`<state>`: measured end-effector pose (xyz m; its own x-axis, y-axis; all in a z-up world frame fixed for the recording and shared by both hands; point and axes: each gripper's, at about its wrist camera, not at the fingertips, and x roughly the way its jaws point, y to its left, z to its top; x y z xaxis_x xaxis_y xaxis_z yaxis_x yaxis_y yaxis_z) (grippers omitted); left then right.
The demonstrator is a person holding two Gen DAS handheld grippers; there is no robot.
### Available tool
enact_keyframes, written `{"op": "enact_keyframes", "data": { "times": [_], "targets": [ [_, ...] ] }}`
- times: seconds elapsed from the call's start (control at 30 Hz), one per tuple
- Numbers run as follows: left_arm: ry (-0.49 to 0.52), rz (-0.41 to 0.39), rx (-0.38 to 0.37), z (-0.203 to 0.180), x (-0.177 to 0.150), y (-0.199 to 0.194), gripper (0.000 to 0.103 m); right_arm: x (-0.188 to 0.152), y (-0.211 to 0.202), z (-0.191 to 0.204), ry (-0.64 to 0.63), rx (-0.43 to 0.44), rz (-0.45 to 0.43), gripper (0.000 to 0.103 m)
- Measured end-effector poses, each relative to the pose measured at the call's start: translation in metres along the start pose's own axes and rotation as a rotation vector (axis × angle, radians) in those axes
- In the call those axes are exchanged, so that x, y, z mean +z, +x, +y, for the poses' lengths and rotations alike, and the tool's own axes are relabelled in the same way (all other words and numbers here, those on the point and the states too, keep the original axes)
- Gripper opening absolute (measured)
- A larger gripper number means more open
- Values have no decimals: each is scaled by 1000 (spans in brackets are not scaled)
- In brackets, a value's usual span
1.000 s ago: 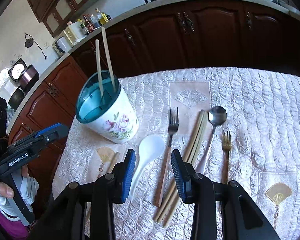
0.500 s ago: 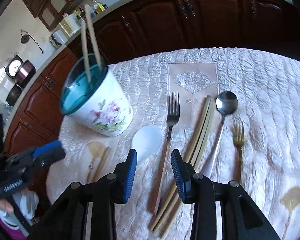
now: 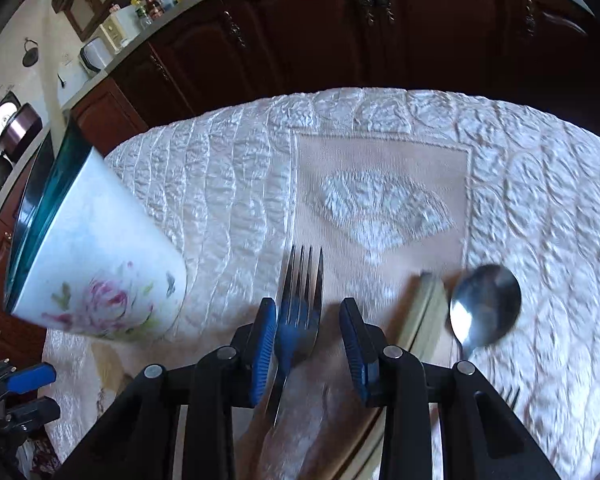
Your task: Organize utensils
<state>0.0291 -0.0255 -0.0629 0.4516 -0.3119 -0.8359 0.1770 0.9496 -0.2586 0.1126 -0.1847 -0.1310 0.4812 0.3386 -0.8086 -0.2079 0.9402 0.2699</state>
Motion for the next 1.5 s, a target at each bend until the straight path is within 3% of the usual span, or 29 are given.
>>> {"op": "enact_keyframes", "data": {
  "times": [0.1, 0.2, 0.47, 0.63, 0.9, 0.97, 1.03, 1.23, 1.5],
  "targets": [
    [-12, 17, 1, 4, 0, 8, 40, 6, 5, -3, 10, 24, 5, 13],
    [-12, 29, 2, 4, 0, 15, 40, 8, 1, -7, 10, 48, 10, 6],
    [20, 77, -4, -1, 0, 35, 40, -19, -34, -23, 21, 94, 17, 2],
    [64, 109, -4, -11, 3, 50, 40, -42, -43, -26, 24, 103, 59, 3],
    [113, 116, 18, -32, 15, 75, 39, -32, -18, -12, 12, 102, 98, 7],
    [122, 116, 27, -34, 16, 78, 31, -28, -13, -11, 22, 113, 96, 7],
    [141, 112, 40, -37, 17, 81, 16, -21, -7, -13, 44, 141, 89, 7],
    [133, 120, 27, -30, 17, 81, 8, -10, 6, -21, 58, 194, 55, 8],
    [124, 121, 18, -21, 14, 76, 8, 1, 14, -9, 16, 252, 26, 28]
  ]
}}
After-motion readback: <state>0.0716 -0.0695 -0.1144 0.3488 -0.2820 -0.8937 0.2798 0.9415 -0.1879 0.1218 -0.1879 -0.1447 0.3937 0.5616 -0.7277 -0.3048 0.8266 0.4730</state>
